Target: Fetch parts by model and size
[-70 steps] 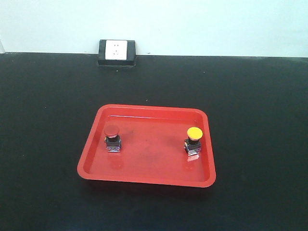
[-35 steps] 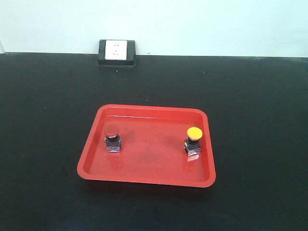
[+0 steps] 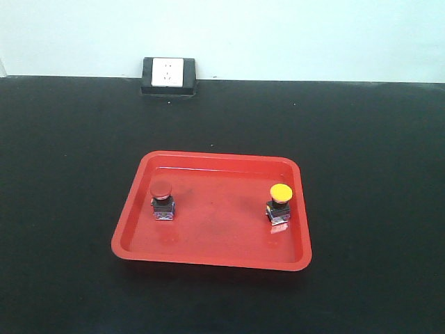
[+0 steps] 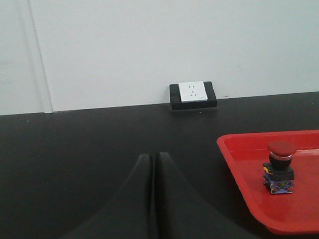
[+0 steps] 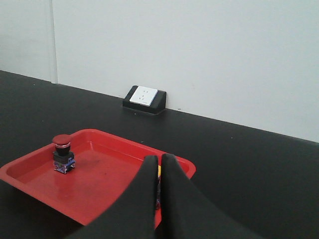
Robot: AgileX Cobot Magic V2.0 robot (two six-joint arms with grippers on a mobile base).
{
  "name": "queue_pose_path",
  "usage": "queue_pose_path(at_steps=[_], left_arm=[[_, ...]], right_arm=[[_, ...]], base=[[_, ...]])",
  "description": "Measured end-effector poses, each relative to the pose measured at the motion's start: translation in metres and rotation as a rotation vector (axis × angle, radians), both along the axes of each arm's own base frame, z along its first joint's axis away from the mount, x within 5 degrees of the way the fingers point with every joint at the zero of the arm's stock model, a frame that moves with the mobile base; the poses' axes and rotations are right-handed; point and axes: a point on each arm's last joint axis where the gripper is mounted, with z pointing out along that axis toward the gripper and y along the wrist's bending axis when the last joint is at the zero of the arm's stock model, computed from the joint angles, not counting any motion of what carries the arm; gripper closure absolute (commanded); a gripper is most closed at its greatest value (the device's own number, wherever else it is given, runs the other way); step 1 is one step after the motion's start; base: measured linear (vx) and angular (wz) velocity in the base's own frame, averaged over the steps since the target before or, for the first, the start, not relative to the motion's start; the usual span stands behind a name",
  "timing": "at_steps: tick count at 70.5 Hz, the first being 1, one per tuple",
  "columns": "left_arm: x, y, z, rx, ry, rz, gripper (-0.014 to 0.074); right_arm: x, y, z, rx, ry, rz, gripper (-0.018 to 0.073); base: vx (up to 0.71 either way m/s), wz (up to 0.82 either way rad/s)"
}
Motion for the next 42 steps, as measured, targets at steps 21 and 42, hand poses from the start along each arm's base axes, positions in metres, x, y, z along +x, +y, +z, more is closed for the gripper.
queue_pose_path(at_steps=[21, 42], left_arm=[[0.0000, 0.0000, -0.0002, 0.000, 0.002, 0.000, 0.0603], [0.0000, 0.0000, -0.0002, 0.000, 0.002, 0.000, 0.0603]], right_arm=[[0.0000, 0.0000, 0.0000, 0.000, 0.000, 0.000, 0.0569], [0.0000, 0.0000, 0.0000, 0.000, 0.000, 0.000, 0.0569]], base=[[0.00, 0.00], [0.00, 0.00]])
